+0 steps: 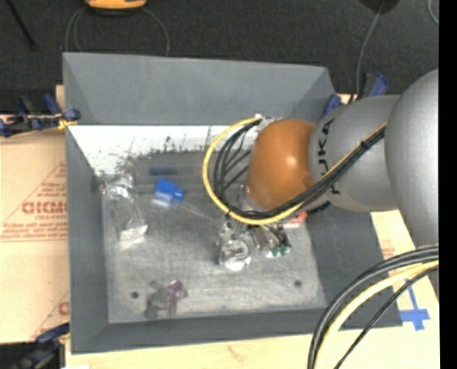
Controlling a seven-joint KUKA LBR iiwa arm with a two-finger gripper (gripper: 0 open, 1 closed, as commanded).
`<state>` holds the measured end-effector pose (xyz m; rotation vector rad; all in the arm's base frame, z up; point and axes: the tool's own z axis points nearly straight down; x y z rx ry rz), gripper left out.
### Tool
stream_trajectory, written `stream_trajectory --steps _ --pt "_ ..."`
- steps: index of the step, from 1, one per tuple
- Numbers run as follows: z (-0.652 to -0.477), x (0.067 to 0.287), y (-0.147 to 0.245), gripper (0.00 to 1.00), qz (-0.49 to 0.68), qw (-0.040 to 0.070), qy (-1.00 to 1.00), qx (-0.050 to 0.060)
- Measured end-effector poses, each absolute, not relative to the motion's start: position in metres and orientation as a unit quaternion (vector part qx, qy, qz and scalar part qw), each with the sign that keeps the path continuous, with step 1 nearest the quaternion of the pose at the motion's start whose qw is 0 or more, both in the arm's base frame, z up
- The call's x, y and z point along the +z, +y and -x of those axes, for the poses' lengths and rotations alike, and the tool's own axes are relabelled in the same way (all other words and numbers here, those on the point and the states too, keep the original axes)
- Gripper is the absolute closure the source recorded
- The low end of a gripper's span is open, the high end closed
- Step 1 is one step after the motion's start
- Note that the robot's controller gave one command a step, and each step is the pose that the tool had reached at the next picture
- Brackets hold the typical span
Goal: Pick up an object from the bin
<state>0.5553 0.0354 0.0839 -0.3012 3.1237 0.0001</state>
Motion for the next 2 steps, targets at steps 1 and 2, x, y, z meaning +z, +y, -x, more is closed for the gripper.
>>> stream_trajectory --steps 1,2 --pt "-0.5553 0.0839 0.0354 0.0 0.096 0.002 0.995 0.0" --pt "-0.5553 0.0838 0.0355 1.0 0.095 0.002 0.995 0.0"
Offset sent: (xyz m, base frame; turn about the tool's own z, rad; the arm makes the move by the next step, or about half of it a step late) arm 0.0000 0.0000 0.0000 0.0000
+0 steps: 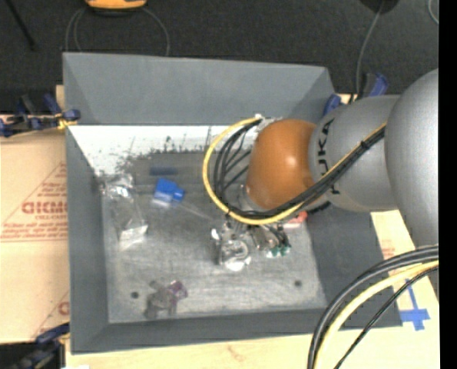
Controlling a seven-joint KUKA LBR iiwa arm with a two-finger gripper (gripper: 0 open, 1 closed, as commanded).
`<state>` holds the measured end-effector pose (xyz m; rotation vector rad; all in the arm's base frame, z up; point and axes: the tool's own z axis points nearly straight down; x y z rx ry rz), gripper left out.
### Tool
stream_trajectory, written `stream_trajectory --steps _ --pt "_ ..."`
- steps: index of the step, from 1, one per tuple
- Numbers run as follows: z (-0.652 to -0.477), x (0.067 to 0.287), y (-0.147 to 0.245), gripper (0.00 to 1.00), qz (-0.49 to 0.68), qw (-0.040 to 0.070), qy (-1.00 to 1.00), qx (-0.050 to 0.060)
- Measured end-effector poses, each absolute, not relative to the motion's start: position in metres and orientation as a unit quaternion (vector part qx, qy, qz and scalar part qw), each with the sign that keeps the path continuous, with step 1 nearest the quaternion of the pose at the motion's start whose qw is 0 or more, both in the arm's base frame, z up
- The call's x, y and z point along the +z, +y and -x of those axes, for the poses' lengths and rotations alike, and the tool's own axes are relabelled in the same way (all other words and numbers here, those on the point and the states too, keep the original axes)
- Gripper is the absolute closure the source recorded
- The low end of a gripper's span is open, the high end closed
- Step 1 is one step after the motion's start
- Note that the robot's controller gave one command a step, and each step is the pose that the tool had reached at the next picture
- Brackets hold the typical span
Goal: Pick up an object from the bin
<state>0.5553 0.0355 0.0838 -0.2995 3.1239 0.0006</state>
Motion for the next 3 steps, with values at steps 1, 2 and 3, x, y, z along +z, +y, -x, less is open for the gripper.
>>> stream_trajectory --steps 1,2,3 --pt "-0.548 0.079 0.011 1.0 0.092 0.008 0.996 0.003" --pt "-0.545 0.076 0.009 0.0 0.092 0.002 0.996 0.0" --pt "-0.547 0.074 -0.021 0.0 0.081 0.006 0.997 0.002"
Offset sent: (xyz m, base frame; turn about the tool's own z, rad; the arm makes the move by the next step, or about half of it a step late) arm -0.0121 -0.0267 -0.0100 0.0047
